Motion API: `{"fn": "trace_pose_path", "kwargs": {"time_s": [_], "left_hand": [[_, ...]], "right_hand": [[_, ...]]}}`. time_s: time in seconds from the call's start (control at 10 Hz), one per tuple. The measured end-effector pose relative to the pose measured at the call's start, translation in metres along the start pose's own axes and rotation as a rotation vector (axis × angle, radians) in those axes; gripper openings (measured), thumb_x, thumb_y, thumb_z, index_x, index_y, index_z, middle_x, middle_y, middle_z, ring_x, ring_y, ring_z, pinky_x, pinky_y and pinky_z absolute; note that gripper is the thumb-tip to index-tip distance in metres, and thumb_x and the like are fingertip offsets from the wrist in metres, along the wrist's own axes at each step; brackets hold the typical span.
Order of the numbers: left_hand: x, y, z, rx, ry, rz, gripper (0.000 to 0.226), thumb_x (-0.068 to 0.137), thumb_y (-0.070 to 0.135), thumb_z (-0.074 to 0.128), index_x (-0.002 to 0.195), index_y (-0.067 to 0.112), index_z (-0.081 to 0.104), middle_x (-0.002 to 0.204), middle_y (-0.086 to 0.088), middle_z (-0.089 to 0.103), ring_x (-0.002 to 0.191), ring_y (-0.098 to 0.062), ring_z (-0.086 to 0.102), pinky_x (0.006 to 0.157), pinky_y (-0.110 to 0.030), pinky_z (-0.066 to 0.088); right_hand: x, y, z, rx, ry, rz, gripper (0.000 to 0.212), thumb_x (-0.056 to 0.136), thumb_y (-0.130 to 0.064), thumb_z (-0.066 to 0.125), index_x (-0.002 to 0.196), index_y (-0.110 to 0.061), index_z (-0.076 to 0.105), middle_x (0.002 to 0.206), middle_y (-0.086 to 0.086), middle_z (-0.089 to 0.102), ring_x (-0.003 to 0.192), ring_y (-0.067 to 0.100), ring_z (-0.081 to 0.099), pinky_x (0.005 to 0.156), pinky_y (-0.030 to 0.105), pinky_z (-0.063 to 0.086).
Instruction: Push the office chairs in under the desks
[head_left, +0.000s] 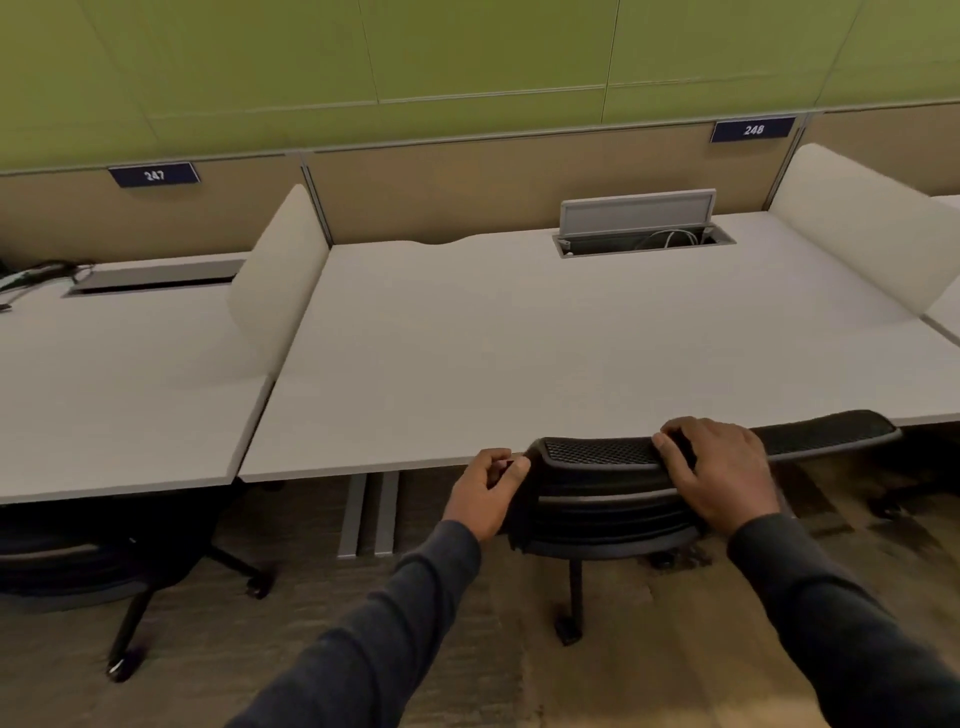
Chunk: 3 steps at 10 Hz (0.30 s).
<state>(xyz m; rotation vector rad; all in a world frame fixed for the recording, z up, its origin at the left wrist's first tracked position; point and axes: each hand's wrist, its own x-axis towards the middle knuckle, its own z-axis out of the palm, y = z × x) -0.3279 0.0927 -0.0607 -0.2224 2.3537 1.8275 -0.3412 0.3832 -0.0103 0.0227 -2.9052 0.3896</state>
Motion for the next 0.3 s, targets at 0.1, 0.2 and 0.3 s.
{"fn": "trace_pose_path", "kwargs": {"time_s": [0.1, 0.2, 0.3], "left_hand": [[-0.013, -0.024, -0.040, 0.089, -0.024, -0.042, 0.032, 0.095, 0.045, 0.061, 0.119, 0.023, 0.062, 0.111, 0.004, 0.064, 0.099, -0.008, 0.059, 0.072, -0.013, 0.043], [-0.030, -0.051, -0.073, 0.150, -0.008, -0.107, 0.028, 0.096, 0.046, 0.059, 0.111, 0.022, 0.062, 0.103, 0.003, 0.063, 0.093, -0.012, 0.059, 0.076, -0.025, 0.048], [-0.044, -0.069, -0.104, 0.282, 0.007, -0.104, 0.030, 0.096, 0.046, 0.059, 0.111, 0.021, 0.061, 0.107, -0.002, 0.062, 0.098, -0.019, 0.059, 0.089, -0.036, 0.052]], "right_hand": [[-0.016, -0.067, 0.020, 0.037, 0.078, 0.022, 0.035, 0.099, -0.046, 0.051, 0.117, -0.021, 0.066, 0.112, 0.004, 0.070, 0.112, 0.028, 0.060, 0.110, 0.050, 0.032], [-0.031, -0.131, 0.036, 0.037, 0.087, -0.011, 0.043, 0.100, -0.049, 0.047, 0.126, -0.019, 0.063, 0.124, 0.005, 0.066, 0.122, 0.027, 0.055, 0.116, 0.050, 0.026], [-0.044, -0.184, 0.053, -0.024, -0.007, -0.066, 0.055, 0.098, -0.058, 0.041, 0.141, -0.024, 0.051, 0.148, 0.004, 0.051, 0.143, 0.026, 0.038, 0.124, 0.050, 0.014]]}}
